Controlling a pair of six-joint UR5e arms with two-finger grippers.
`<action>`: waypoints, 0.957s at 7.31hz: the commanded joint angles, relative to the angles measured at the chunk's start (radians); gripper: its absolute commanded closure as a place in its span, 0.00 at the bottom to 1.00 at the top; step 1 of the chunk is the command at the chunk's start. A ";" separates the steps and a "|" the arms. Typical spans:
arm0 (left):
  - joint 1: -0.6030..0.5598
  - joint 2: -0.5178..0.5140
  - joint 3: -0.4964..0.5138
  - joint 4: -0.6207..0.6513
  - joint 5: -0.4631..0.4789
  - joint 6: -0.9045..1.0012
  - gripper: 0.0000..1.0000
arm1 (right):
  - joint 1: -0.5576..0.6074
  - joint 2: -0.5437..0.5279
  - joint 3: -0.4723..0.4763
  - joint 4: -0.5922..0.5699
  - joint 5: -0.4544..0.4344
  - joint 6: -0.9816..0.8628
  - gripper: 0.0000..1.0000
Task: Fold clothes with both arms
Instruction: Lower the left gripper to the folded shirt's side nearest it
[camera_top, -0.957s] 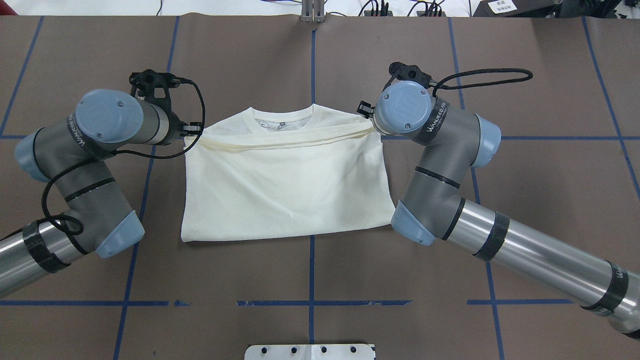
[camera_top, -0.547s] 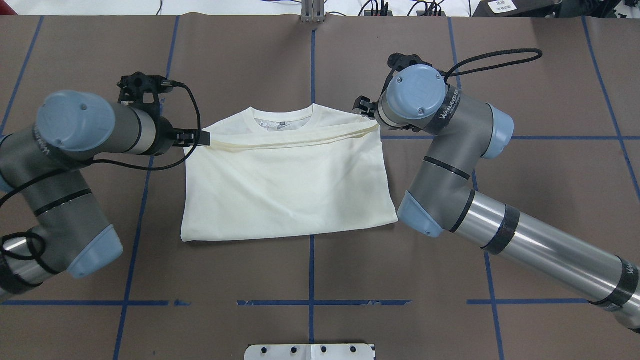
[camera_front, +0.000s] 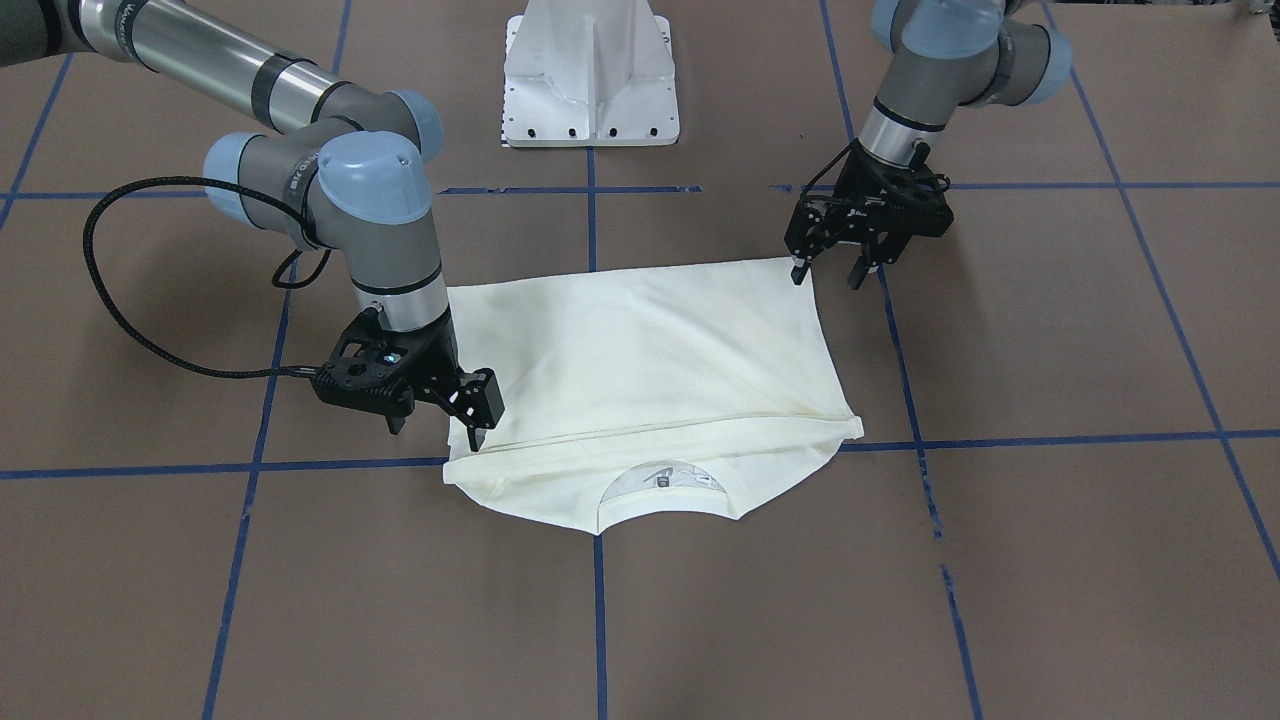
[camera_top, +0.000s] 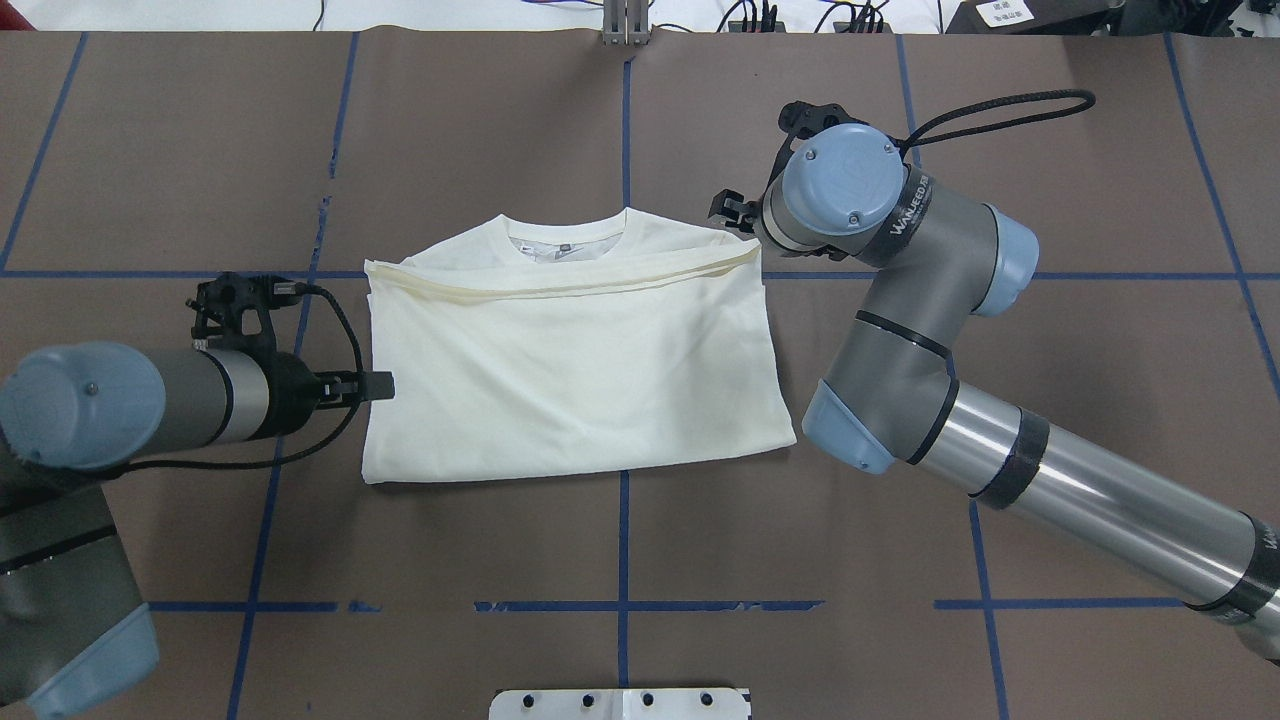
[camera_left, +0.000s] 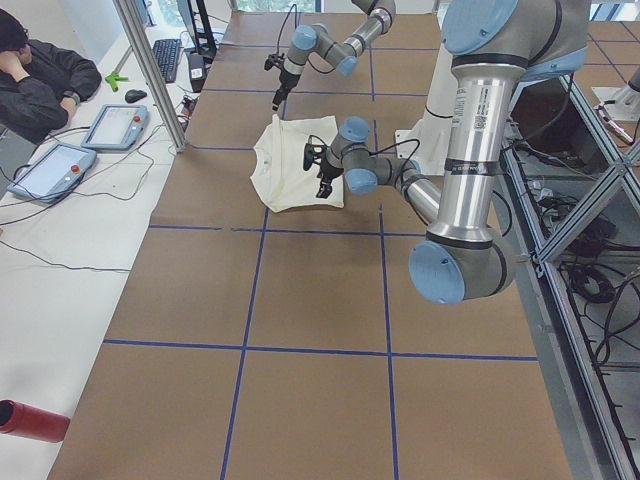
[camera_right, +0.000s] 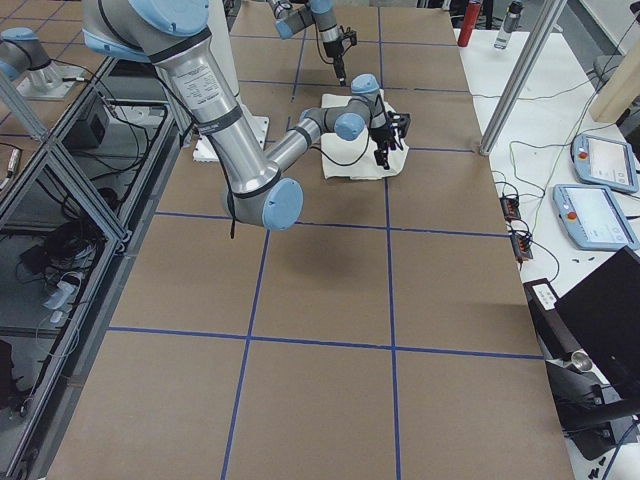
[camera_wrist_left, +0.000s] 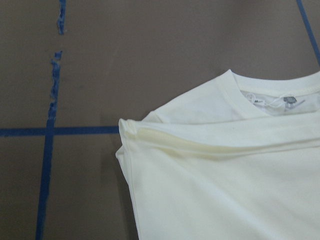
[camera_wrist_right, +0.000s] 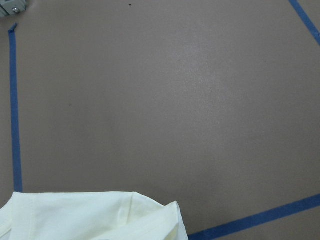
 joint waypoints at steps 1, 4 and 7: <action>0.077 0.020 0.013 -0.035 0.040 -0.078 0.59 | 0.000 -0.008 0.011 0.002 0.001 0.000 0.00; 0.091 0.019 0.039 -0.035 0.041 -0.077 0.58 | 0.000 -0.010 0.020 0.000 0.001 0.001 0.00; 0.110 0.020 0.040 -0.034 0.049 -0.074 0.57 | 0.000 -0.013 0.020 0.000 0.000 0.001 0.00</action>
